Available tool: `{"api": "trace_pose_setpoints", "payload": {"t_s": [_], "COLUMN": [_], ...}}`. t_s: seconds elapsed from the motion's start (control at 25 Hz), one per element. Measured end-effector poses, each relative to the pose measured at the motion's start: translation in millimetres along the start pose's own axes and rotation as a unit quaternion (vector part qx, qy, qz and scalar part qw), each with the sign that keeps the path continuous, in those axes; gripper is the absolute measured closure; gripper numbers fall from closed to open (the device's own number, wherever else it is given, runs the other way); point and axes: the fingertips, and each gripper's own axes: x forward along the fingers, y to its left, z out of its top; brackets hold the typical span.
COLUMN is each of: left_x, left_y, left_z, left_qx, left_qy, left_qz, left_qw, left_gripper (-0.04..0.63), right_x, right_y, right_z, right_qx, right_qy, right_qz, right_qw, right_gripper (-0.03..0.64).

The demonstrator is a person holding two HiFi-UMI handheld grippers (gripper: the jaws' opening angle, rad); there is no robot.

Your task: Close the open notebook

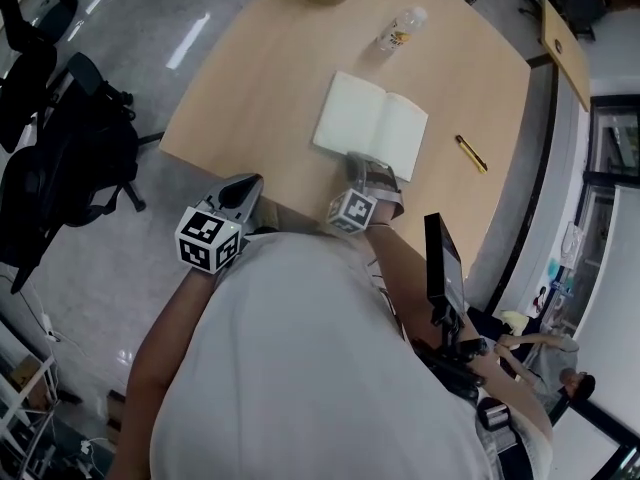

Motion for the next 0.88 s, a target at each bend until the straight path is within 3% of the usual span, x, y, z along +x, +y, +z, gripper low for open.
{"api": "trace_pose_setpoints", "payload": {"t_s": [0.2, 0.36, 0.48, 0.72, 0.8, 0.88], "left_x": [9.9, 12.9, 20.2, 38.2, 45.6, 52.7], "left_y": [1.8, 2.6, -11.3, -25.3, -41.6, -56.4], "left_z": [0.1, 9.7, 12.4, 14.3, 15.0, 16.5], "left_qx": [0.014, 0.021, 0.032, 0.059, 0.072, 0.083], "left_qy": [0.014, 0.021, 0.029, 0.049, 0.058, 0.066], "left_qz": [-0.034, -0.042, -0.057, -0.091, -0.105, -0.118], "left_qw": [0.9992, 0.9987, 0.9975, 0.9930, 0.9902, 0.9873], "left_gripper": [0.589, 0.589, 0.589, 0.588, 0.589, 0.589], "right_x": [-7.5, -10.2, -21.1, -30.8, -40.0, -45.9], "right_y": [-11.1, -18.6, -25.6, -35.5, -38.1, -40.9], "right_z": [-0.6, 8.6, 3.5, -7.0, -18.9, -30.8], "right_qx": [0.083, 0.134, 0.212, 0.398, 0.456, 0.520], "right_qy": [0.000, -0.018, -0.041, -0.101, -0.120, -0.143], "right_qz": [-0.018, -0.006, 0.008, 0.027, 0.035, 0.041], "right_qw": [0.996, 0.991, 0.976, 0.912, 0.881, 0.841], "right_gripper": [0.575, 0.578, 0.581, 0.586, 0.588, 0.591]}}
